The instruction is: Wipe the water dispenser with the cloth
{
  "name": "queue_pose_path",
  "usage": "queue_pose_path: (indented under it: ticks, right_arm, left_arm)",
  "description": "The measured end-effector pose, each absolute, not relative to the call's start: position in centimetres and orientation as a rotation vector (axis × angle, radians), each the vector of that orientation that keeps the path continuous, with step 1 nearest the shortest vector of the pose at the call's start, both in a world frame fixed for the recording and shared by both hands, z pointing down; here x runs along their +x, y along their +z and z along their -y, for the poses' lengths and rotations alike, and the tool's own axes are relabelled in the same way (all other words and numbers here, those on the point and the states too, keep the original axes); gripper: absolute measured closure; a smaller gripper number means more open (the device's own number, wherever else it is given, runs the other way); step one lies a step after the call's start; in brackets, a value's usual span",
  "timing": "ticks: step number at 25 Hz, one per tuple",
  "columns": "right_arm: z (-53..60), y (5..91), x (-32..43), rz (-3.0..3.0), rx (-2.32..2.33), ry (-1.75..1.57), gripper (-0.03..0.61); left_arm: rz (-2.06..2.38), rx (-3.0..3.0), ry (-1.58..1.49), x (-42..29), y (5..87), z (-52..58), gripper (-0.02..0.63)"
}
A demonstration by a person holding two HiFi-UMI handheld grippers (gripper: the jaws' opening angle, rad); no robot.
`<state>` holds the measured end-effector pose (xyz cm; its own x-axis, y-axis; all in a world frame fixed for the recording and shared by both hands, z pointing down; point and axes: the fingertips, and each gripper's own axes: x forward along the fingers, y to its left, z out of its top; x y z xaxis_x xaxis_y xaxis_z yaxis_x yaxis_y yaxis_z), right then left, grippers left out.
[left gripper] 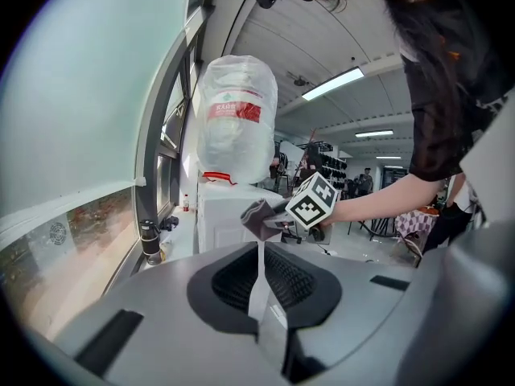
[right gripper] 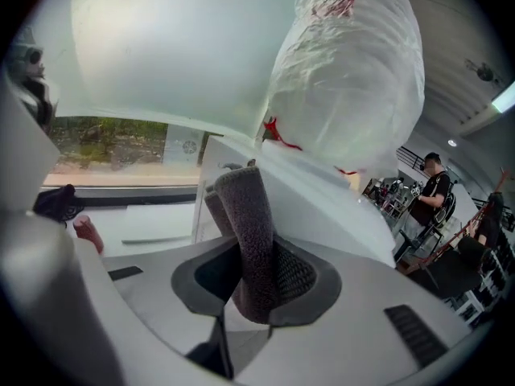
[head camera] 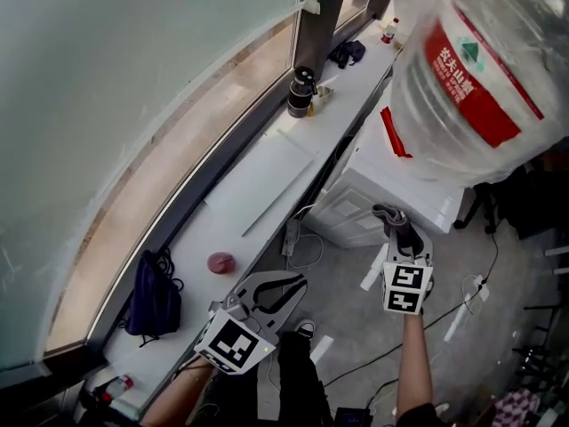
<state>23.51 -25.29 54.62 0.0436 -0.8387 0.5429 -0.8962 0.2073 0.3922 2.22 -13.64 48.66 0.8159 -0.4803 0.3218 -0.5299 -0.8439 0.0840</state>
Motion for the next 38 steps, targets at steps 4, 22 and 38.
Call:
queue_pose_path:
  ticks: [4,22,38]
  right_arm:
    - [25.7,60.4,23.7,1.732,1.598,0.122,0.474]
    - [27.0,86.5,22.7,1.592,1.43,0.269,0.476]
    - [25.0,85.0,21.8,1.653,1.413,0.341,0.477]
  left_arm:
    - [0.832,2.8,0.434,1.7,50.1,13.8,0.577]
    - [0.905,2.717,0.475,1.2,60.2,14.3,0.577]
    - [0.883,2.668,0.513,0.2,61.4,13.2,0.577]
